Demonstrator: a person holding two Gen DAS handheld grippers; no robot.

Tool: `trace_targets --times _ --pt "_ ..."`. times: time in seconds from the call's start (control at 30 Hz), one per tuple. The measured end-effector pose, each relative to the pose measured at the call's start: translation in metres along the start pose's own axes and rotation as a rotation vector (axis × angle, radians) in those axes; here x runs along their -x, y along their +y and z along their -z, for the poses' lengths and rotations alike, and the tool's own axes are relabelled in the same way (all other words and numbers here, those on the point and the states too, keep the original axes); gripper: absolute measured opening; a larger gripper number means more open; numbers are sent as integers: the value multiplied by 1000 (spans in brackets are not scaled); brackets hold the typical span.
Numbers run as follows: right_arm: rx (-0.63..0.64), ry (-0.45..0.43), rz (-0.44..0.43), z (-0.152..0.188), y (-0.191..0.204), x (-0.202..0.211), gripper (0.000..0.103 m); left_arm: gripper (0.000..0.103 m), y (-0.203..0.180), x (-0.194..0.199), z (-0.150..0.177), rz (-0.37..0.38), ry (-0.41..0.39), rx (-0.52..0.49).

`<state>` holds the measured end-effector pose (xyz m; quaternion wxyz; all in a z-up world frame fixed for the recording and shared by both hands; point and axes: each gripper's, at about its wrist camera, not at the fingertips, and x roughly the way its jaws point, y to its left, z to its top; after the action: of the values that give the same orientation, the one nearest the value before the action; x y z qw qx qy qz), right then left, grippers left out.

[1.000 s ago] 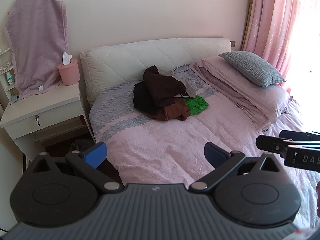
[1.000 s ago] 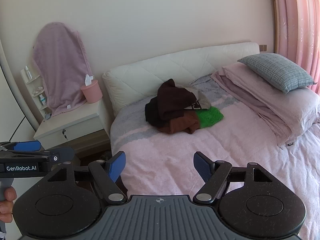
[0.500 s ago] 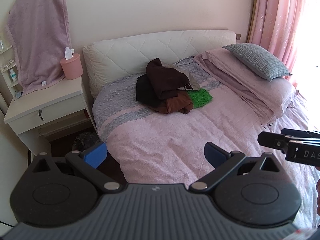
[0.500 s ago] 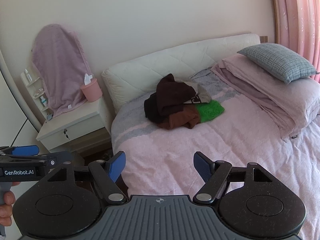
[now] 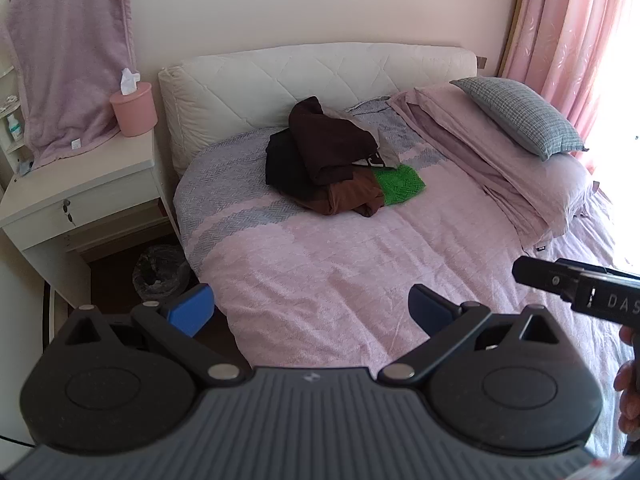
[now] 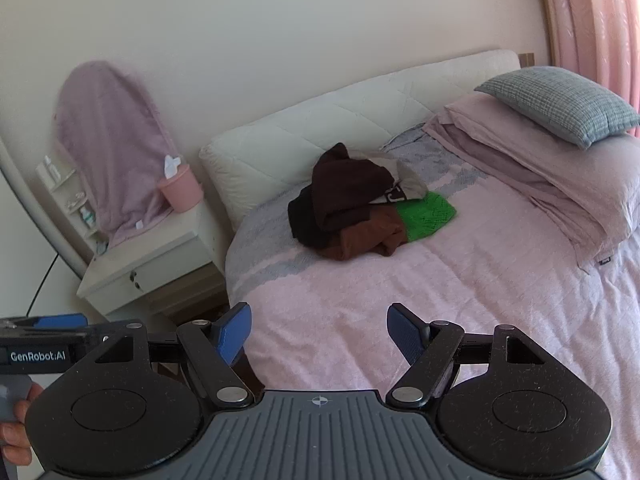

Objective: Fold large clothes

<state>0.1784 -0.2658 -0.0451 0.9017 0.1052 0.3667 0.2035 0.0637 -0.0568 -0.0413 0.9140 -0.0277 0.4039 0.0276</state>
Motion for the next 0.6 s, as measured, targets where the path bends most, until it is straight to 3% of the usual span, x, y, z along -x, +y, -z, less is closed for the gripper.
trace_targets --times 0.3,0.4,0.6 --pt "-136 -45 20 -28 -31 -50 72 102 12 -70 -43 -20 -24 -100" --pt "-168 -43 53 -38 -39 -81 72 102 20 -113 -66 -19 1 -121" --pt "-267 65 93 -61 -47 -173 72 102 45 -220 -122 34 106 -126"
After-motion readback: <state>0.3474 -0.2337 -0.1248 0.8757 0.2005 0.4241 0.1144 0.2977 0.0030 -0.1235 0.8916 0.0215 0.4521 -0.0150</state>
